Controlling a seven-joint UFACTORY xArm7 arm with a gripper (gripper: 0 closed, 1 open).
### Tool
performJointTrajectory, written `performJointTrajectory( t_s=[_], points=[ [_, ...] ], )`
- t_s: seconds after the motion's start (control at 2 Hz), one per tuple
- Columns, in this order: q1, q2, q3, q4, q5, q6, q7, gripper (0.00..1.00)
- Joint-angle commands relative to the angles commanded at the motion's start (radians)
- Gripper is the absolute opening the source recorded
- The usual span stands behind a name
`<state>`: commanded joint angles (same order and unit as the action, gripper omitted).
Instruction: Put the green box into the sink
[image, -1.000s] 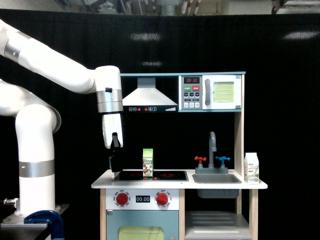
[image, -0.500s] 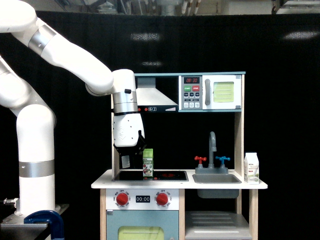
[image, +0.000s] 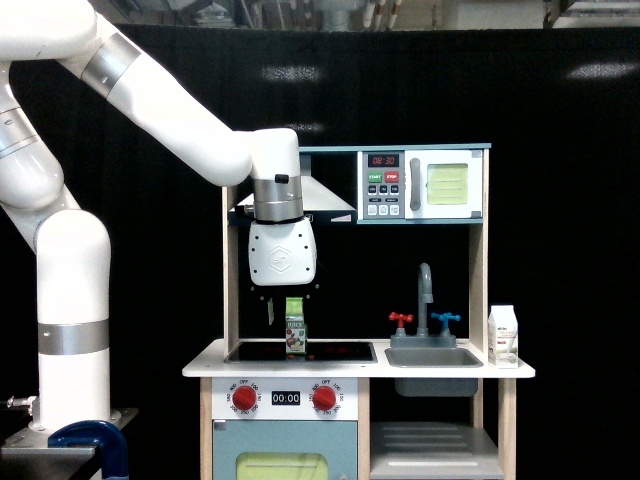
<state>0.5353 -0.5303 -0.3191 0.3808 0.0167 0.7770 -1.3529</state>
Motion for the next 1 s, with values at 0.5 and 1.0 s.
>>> performJointTrajectory(
  t_s=[0.5, 1.0],
  points=[
    [0.061, 0.037, -0.109, 0.004, 0.156, -0.042, -0.08, 1.0],
    [0.111, 0.014, -0.129, -0.037, 0.239, -0.08, -0.113, 1.0]
  ],
)
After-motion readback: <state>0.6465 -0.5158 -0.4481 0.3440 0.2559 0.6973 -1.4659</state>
